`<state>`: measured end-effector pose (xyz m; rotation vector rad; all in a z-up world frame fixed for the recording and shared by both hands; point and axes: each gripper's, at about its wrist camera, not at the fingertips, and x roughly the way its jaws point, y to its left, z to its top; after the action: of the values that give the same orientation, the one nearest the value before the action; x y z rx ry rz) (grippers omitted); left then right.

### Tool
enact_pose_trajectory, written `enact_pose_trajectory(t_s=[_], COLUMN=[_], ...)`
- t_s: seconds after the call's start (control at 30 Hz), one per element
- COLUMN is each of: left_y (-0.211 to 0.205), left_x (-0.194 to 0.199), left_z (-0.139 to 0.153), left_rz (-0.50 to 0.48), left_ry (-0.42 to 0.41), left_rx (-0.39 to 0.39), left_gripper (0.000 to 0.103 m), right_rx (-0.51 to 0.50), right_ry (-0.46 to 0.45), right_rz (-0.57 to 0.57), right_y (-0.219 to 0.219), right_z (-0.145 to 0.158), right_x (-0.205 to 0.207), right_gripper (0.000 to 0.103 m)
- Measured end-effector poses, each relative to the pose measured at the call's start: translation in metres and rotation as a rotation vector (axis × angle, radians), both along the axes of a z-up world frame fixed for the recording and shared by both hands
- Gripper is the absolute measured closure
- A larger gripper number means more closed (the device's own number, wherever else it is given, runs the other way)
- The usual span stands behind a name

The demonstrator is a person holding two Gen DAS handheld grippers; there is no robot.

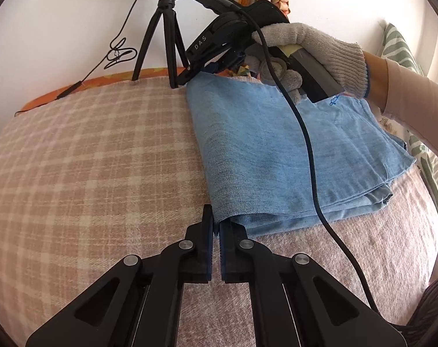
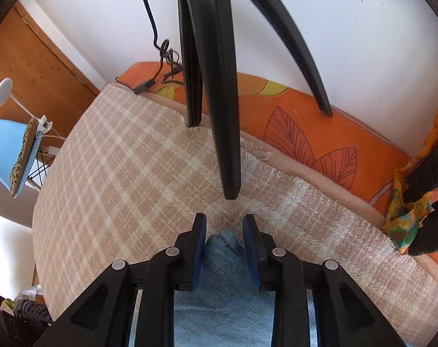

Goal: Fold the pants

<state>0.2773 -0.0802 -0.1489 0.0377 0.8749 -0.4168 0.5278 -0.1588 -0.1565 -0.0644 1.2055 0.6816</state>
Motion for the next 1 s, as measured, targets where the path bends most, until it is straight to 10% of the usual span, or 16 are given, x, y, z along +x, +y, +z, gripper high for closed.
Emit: enact_pose_trajectory(t_s=[0.23, 0.67, 0.73, 1.0], left_y=[0.011, 0.036, 0.025, 0.003], left_x=[0.001, -0.005, 0.006, 0.035], left_z=[-0.005, 0.034, 0.033, -0.006], left_rz=[0.032, 0.113, 0.074, 0.098], left_ry=[0.061, -0.009, 0.017, 0.127], left_rx=[-0.035, -0.153, -0.173, -0.064], left_gripper=[0.096, 0.090, 0.074, 0.073], right_rx=[0.045, -0.088, -0.086, -0.022], right_ry=[-0.120, -0.056, -0.065, -0.017], right_rz=[0.031, 0.048, 0.034, -0.031], right_y=[-0.023, 0.016, 0.020, 0.007], right_z=[0.050, -0.012, -0.014, -0.007], right_x=[-0.054, -0.073, -0.074, -0.064], right_gripper=[0.072, 0.077, 0.075, 0.077])
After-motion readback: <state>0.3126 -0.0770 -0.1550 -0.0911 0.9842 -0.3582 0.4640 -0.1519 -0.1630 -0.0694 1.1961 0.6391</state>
